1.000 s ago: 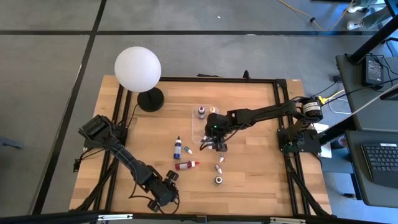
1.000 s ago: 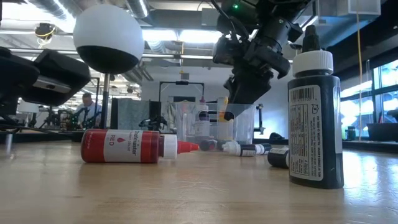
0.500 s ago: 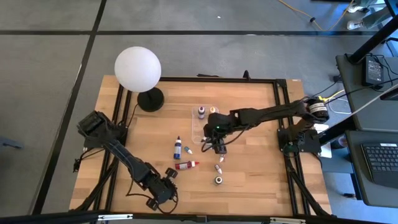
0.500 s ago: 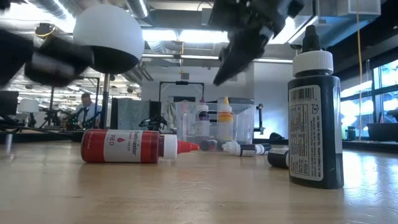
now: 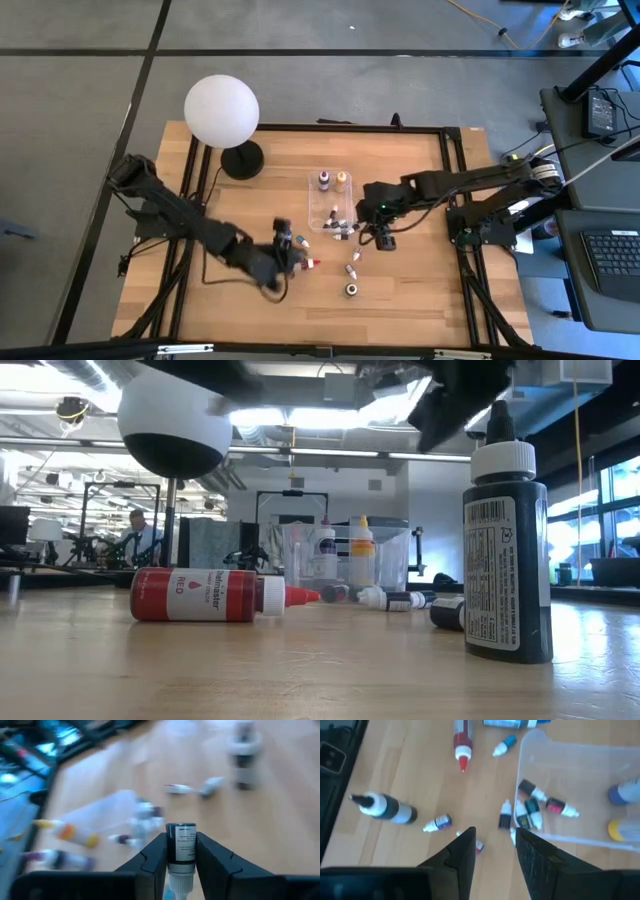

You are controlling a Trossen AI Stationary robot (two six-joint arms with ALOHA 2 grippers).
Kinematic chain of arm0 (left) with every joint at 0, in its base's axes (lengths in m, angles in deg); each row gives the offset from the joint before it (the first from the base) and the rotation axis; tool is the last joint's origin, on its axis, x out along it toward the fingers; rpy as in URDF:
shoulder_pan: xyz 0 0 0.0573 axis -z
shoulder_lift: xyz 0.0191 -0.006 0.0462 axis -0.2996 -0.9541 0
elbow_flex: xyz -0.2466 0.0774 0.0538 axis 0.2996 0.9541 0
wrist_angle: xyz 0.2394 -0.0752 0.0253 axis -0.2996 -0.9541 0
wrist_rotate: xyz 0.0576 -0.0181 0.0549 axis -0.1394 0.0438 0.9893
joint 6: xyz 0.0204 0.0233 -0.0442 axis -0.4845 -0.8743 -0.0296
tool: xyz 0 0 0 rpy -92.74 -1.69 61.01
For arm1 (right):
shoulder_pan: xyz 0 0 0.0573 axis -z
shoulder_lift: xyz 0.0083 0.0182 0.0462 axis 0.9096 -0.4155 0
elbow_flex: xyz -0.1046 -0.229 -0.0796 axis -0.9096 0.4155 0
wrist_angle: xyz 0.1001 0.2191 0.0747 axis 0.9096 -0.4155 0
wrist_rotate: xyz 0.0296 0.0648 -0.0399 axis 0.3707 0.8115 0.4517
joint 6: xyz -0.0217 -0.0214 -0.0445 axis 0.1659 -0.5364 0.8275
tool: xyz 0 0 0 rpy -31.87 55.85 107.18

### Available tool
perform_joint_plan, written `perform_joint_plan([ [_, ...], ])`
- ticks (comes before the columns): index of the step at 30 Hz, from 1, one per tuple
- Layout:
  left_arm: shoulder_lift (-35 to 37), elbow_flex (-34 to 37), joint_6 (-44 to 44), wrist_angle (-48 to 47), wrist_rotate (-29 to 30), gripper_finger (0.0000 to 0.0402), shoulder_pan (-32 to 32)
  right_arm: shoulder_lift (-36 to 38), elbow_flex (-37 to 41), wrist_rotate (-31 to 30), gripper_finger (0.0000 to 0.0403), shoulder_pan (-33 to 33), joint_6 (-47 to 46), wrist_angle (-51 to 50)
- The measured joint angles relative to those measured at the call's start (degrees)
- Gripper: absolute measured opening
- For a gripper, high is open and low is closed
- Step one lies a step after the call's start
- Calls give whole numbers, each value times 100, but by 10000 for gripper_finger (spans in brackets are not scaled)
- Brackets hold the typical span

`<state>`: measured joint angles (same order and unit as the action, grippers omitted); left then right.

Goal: Pick & Place food coloring
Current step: Put the small black food coloring bottle in the transparent bin

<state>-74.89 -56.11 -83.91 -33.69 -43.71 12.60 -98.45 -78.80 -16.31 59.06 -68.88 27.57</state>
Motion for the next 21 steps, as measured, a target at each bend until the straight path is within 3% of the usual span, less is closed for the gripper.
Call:
perform_joint_plan([
  [3, 15, 0, -403, 275, -261, 88, -564, 315, 474, -4, 142, 2, -140, 354],
  [11, -313, 0, -1057, 1030, -2249, 89, -2061, 806, 1586, -11, 142, -32, -1057, 1140],
  [21, -1132, 0, -979, 1828, -3132, 90, -3019, 782, 2183, 0, 142, -156, -1132, 2240],
])
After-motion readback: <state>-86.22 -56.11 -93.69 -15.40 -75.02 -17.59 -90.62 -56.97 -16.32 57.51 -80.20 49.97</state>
